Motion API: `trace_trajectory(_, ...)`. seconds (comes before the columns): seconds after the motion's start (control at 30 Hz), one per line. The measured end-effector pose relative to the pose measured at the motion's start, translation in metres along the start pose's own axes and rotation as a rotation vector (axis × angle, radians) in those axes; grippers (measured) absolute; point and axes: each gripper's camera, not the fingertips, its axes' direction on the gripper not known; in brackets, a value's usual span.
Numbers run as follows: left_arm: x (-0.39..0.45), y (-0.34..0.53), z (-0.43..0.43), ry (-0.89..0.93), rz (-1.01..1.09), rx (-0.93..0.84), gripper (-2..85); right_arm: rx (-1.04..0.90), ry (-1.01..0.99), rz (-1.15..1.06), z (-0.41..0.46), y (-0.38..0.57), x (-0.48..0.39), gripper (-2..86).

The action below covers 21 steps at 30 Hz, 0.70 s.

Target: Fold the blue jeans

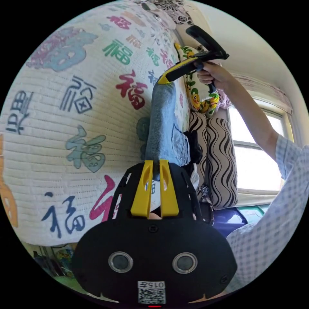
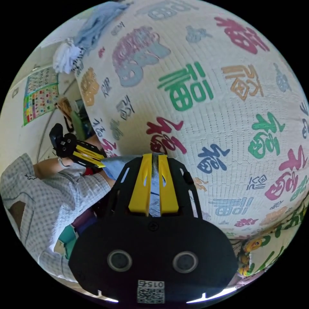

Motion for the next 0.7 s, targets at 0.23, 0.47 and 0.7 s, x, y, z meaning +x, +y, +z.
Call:
trace_trajectory(0.23, 0.091, 0.019, -0.094, -0.317, 0.205, 0.061, 1.8, 0.43, -0.177, -0.14, -0.05, 0.081, -0.03, 3.4)
trace_trajectory(0.47, 0.199, 0.046, 0.029, -0.382, 0.465, -0.06, 2.2, 0.573, -0.209, -0.067, 0.012, 0.232, 0.012, 3.8)
trace_trajectory(0.7, 0.231, 0.04, 0.172, -0.407, 0.431, -0.108, 2.3, 0.643, -0.283, 0.154, 0.087, 0.3, 0.084, 5.2)
